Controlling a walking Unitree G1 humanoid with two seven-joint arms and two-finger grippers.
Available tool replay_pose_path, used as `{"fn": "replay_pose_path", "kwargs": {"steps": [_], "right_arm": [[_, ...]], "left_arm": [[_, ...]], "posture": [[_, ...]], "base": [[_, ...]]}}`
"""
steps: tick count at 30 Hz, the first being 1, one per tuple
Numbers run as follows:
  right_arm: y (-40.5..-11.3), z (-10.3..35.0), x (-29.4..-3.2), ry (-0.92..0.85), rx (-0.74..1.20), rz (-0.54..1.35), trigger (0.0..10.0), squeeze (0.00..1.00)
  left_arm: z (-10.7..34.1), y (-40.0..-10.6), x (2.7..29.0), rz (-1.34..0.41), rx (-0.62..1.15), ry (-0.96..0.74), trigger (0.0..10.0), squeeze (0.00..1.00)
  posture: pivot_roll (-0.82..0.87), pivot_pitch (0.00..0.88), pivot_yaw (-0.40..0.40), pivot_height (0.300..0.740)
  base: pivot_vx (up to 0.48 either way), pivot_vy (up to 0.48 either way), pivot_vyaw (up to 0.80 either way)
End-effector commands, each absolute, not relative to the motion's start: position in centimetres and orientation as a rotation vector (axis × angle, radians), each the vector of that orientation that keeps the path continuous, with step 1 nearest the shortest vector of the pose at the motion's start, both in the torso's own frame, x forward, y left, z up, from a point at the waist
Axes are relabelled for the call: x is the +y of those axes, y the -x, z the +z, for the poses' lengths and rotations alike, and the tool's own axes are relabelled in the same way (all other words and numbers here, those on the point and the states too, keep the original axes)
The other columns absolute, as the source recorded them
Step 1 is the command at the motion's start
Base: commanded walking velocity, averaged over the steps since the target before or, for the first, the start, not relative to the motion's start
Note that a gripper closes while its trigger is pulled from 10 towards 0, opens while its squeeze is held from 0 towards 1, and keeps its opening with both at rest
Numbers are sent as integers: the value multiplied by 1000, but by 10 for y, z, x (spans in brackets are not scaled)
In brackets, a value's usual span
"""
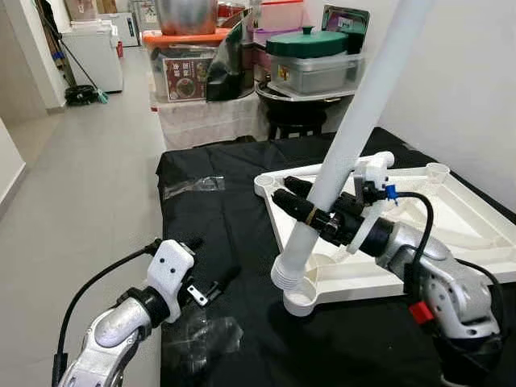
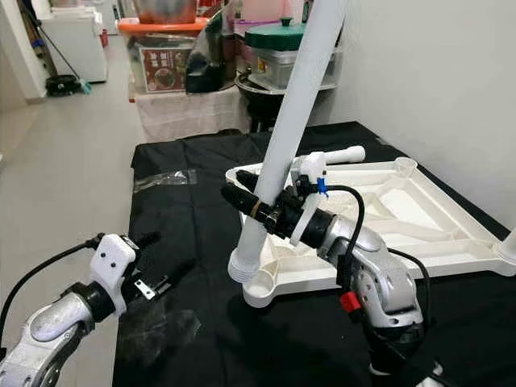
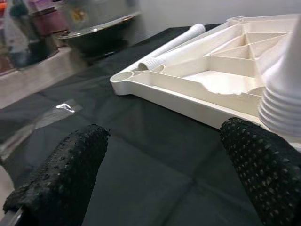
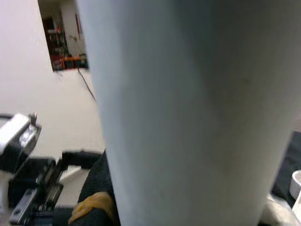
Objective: Building children table
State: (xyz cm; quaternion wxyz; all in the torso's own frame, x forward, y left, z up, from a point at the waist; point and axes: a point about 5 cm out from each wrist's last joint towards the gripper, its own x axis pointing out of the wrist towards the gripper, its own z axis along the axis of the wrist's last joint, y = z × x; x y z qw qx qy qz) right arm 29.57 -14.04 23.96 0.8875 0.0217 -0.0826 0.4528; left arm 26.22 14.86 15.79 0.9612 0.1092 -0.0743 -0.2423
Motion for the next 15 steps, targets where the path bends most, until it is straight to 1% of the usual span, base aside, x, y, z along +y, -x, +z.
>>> {"fn": "replay_pose_path", "kwargs": {"steps": [1,5,15], "right_arm": [[-293,241,-139,-21,-196,931,0,0],[-292,234,-141,38,-185,899,0,0],[-288,229,-140,43,-189,895,0,0]], "left_arm": [[158,-265,152,-456,-151,-229,10000,0],[157,-263,151,-437,-152,-208,10000,0],[153,-261,148,-407,-151,-193,10000,0]], "posture": [[5,0,-5,740],[6,0,-5,740],[4,0,6,740]], "base": [[0,0,0],[0,0,0],[0,0,0]]}}
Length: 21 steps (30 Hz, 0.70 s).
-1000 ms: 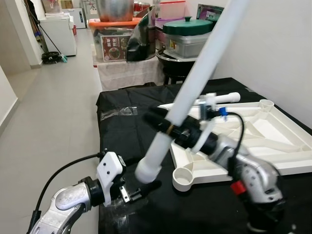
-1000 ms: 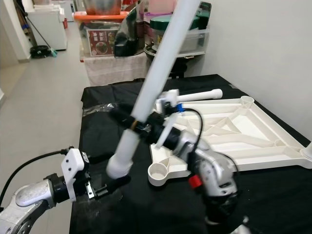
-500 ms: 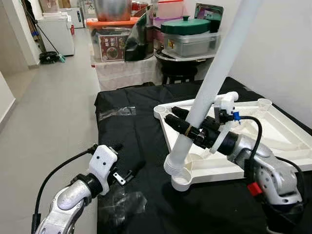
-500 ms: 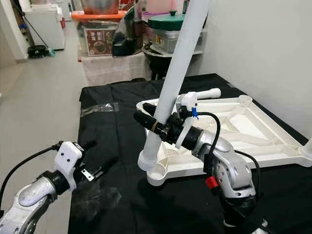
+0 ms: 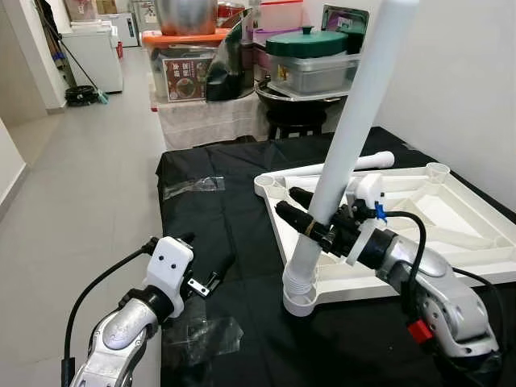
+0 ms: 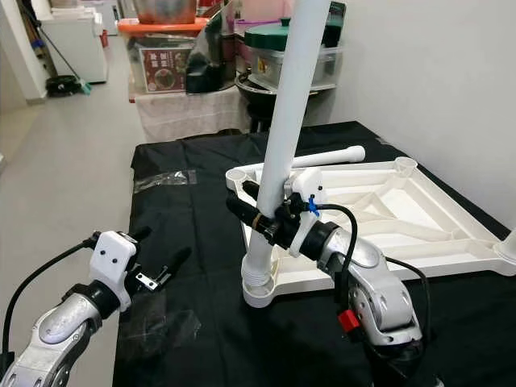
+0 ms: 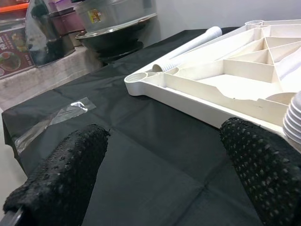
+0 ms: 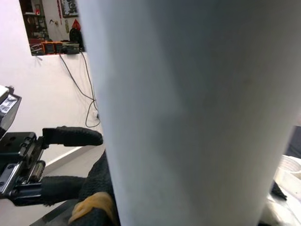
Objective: Building children table
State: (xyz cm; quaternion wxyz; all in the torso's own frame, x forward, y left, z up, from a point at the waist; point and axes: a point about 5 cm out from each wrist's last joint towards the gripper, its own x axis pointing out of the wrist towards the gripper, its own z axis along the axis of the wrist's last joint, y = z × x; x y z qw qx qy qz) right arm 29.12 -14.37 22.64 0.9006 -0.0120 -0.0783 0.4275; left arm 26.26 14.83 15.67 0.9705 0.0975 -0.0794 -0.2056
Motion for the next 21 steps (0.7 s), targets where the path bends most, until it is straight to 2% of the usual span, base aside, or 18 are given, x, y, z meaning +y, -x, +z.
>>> {"fn": "replay_pose_path", "kwargs": {"steps": [1,12,21], "right_arm": [[-287,227,-139,44,-190,902,0,0],[-283,218,-141,69,-182,997,0,0],[-292,216,-150,121,-149,1023,0,0]], "left_arm": [[154,-262,147,-408,-152,-190,10000,0],[160,-265,151,-414,-161,-171,10000,0],[156,-260,150,-397,-155,-160,10000,0]], "posture": [[9,0,6,740],[53,0,-3,740],[69,0,-32,740]], "base": [[0,0,0],[0,0,0],[0,0,0]]}}
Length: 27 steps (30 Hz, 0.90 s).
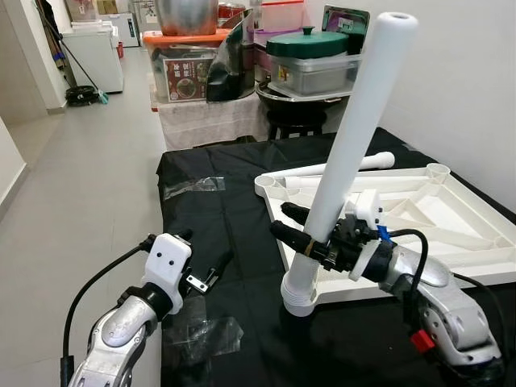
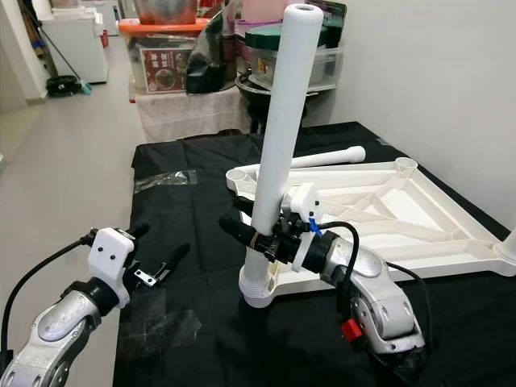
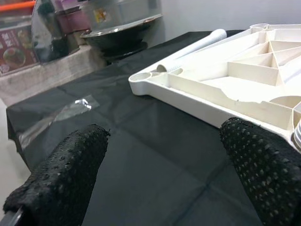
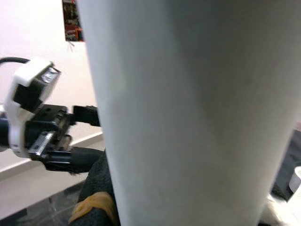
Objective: Building children table
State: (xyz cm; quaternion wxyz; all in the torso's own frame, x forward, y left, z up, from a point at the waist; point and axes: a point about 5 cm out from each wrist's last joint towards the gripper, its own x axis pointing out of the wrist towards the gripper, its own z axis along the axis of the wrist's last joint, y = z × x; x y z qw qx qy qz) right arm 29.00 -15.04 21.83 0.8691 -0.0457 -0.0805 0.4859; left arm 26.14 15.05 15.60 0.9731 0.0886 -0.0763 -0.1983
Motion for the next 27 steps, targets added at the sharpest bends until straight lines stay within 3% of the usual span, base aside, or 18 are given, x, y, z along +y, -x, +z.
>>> {"fn": "replay_pose_path", "kwargs": {"steps": [1,6,17,27], "right_arm": [[-295,215,-153,126,-143,1010,0,0],[-302,210,-164,122,-121,957,0,0],[-299,207,-164,122,-112,975,0,0],[-265,207,-127,9,-113,1222,0,0]], "left_arm": [[156,-259,149,-395,-154,-158,10000,0],[154,-260,148,-397,-149,-148,10000,0],[154,-262,145,-410,-148,-142,10000,0],[151,-262,144,-432,-125,-128,10000,0]], "posture": [[66,0,-34,740],[57,0,-31,740],[52,0,-28,740],[55,0,-29,740]], "base": [[0,0,0],[0,0,0],[0,0,0],[0,0,0]]}}
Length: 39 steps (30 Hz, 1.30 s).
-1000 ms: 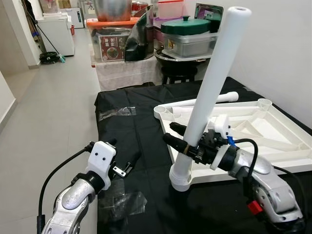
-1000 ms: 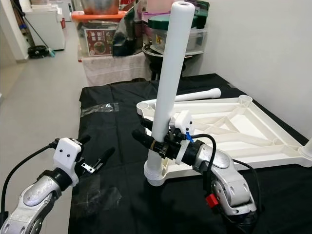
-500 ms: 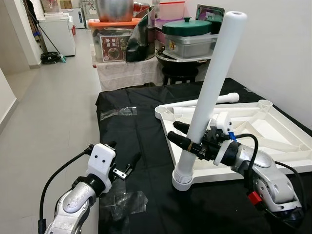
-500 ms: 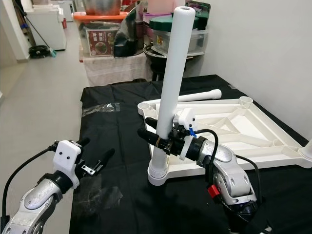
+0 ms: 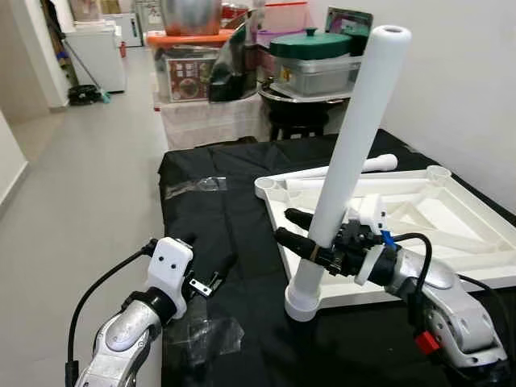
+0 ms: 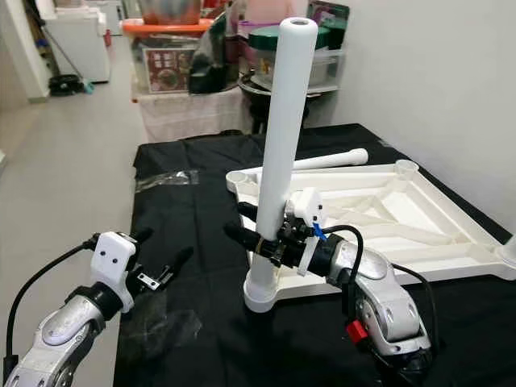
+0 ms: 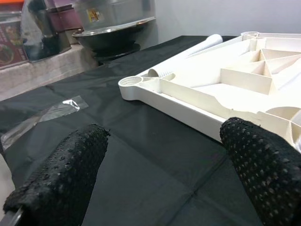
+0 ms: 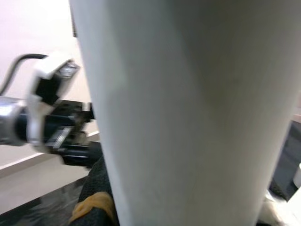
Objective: Building children table
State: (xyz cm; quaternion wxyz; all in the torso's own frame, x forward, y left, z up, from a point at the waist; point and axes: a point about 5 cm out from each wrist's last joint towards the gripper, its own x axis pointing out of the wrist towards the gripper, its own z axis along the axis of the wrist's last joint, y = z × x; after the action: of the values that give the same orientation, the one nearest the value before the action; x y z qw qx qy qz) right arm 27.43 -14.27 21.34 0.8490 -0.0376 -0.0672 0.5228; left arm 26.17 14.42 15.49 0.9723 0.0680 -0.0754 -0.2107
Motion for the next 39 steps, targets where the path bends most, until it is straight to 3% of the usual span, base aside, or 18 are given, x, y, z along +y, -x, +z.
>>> {"fn": "replay_pose_path", "kwargs": {"steps": [1,18,39], "right_arm": [[-265,207,-127,9,-113,1222,0,0],[-251,205,-107,-25,-96,1321,0,0],[-269,203,-115,2,-53,1449,0,0]], "left_arm": [[151,-262,144,-432,-125,-128,10000,0],[149,-262,143,-441,-116,-123,10000,0],[144,-259,141,-453,-91,-121,10000,0]], "posture": [[55,0,-29,740],[53,0,-32,740],[81,0,-58,740]], "base": [[0,0,0],[0,0,0],[0,0,0]]}}
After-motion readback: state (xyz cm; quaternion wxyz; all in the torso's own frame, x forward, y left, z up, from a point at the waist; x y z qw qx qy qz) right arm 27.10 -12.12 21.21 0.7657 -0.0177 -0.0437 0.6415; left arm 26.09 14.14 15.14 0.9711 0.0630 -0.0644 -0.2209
